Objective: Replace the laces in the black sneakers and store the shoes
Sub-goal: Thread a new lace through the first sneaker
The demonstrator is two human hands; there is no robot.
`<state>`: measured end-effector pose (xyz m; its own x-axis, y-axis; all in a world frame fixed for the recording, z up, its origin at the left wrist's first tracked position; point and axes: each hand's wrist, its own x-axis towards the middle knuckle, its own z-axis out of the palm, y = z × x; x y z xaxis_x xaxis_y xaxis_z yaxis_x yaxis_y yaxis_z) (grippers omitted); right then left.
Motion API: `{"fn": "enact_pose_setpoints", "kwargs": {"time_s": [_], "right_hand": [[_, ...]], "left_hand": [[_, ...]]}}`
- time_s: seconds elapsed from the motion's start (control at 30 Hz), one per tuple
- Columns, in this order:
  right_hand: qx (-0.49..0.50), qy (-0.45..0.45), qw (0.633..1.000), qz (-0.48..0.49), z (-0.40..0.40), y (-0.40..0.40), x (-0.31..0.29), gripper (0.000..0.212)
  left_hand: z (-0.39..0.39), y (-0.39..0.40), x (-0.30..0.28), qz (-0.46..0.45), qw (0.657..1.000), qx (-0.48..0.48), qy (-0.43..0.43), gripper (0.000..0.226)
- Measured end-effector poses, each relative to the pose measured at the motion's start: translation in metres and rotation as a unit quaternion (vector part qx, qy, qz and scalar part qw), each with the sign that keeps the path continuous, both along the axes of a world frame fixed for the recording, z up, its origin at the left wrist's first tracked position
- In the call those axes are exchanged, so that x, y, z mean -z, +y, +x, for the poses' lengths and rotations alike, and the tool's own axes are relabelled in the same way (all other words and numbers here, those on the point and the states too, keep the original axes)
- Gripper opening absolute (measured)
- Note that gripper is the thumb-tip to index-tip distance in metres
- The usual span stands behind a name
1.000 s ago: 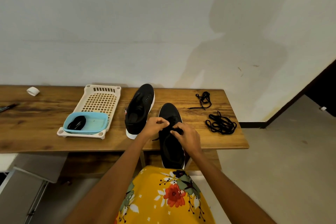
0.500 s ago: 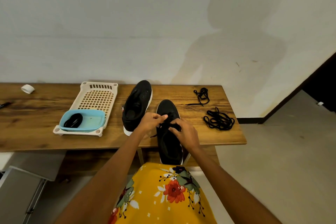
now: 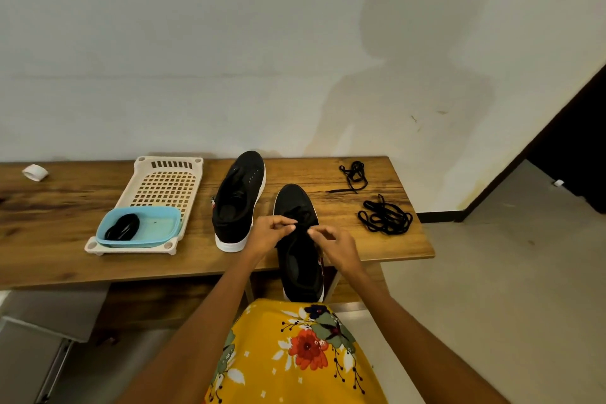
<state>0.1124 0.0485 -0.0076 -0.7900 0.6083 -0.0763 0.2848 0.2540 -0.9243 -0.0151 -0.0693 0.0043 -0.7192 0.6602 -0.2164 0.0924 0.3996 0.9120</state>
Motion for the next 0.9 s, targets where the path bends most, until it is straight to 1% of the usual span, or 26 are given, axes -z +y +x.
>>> {"fn": "enact_pose_setpoints", "kwargs": {"time_s": [0.07, 0.17, 0.4, 0.47, 0.53, 0.57, 0.63, 0.73, 0.8, 0.9], "right_hand": [[-0.004, 0.003, 1.0, 0.001, -0.005, -0.002, 0.003, 0.015], [0.02, 0.004, 1.0, -0.016, -0.007, -0.003, 0.009, 0.006], [0.04, 0.026, 0.996, -0.081, -0.005, -0.008, 0.007, 0.014], [0.05, 0.042, 0.991, -0.117, -0.004, -0.009, 0.009, 0.012], [0.056, 0.058, 0.985, -0.152, -0.001, -0.009, 0.012, 0.018], [0.06, 0.06, 0.984, -0.158, 0.0, -0.01, 0.013, 0.018], [0.072, 0.064, 0.983, -0.155, 0.0, -0.014, 0.012, 0.011], [0.102, 0.072, 0.982, -0.145, -0.003, -0.02, 0.01, 0.002], [0.128, 0.068, 0.979, -0.143, -0.007, -0.023, 0.011, 0.003], [0.162, 0.063, 0.971, -0.164, -0.01, -0.026, 0.016, 0.006]], "left_hand": [[0.001, -0.001, 0.002, 0.005, 1.0, -0.01, -0.003, 0.017], [0.002, -0.001, 0.003, 0.011, 0.999, -0.029, -0.012, 0.014], [0.01, -0.003, 0.005, 0.032, 0.996, -0.066, -0.055, 0.014], [0.011, -0.006, 0.005, 0.042, 0.995, -0.065, -0.062, 0.016], [0.012, -0.009, 0.006, 0.056, 0.995, -0.05, -0.065, 0.021], [0.012, -0.009, 0.006, 0.062, 0.995, -0.042, -0.062, 0.023], [0.013, -0.008, 0.004, 0.063, 0.996, -0.037, -0.055, 0.025], [0.015, -0.002, 0.004, 0.06, 0.995, -0.065, -0.05, 0.021], [0.018, 0.0, 0.007, 0.057, 0.993, -0.087, -0.054, 0.019], [0.022, 0.001, 0.01, 0.06, 0.989, -0.118, -0.07, 0.014]]}}
